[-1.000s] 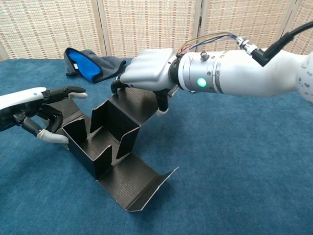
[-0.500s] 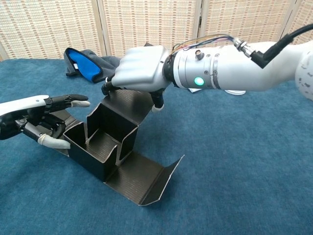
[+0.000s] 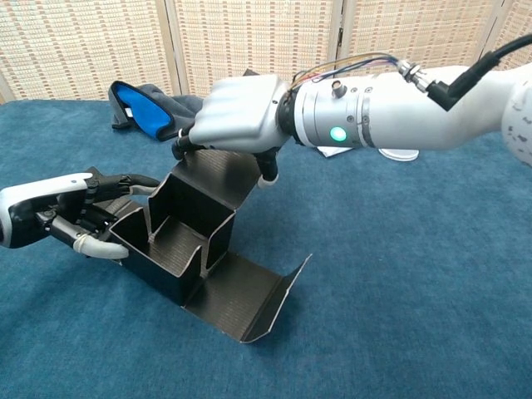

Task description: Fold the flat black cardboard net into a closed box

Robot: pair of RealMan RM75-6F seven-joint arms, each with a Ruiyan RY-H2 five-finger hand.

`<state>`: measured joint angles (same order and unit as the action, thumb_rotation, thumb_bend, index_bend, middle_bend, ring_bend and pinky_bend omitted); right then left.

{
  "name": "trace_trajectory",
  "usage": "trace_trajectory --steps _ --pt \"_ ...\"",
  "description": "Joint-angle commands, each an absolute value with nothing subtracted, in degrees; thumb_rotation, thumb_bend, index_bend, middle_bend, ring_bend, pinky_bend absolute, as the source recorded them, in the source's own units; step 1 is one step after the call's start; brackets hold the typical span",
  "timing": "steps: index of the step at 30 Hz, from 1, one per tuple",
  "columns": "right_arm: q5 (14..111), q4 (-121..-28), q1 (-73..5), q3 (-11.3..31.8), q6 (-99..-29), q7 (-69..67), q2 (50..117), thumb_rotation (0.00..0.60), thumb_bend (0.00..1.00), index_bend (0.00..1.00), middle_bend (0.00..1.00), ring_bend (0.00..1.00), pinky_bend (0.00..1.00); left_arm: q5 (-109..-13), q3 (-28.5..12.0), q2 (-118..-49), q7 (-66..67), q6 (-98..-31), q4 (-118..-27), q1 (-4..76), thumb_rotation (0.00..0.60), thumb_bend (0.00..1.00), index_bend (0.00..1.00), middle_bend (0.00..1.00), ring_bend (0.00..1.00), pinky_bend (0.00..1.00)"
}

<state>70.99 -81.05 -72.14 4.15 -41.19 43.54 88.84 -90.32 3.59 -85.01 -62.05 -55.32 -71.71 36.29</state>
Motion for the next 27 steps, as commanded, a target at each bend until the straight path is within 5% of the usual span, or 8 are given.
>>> trace_trajectory --steps 1,27 --pt "70.9 -81.0 -72.1 4.2 -41.2 43.6 88.9 0.6 0.26 0.24 0.25 0.81 0.96 -90.1 3.7 -85.6 -63.6 -55.5 -71.4 36.0 0.6 0.09 0.1 0.08 0.67 0.68" --pt "69.7 -80.3 -72.1 4.7 -41.1 45.9 89.7 0.6 0.26 0.24 0.25 0.81 0.96 -92.9 4.9 -90.8 -77.4 -56.7 -65.2 37.6 0.6 0.09 0.16 0.15 0.67 0.68"
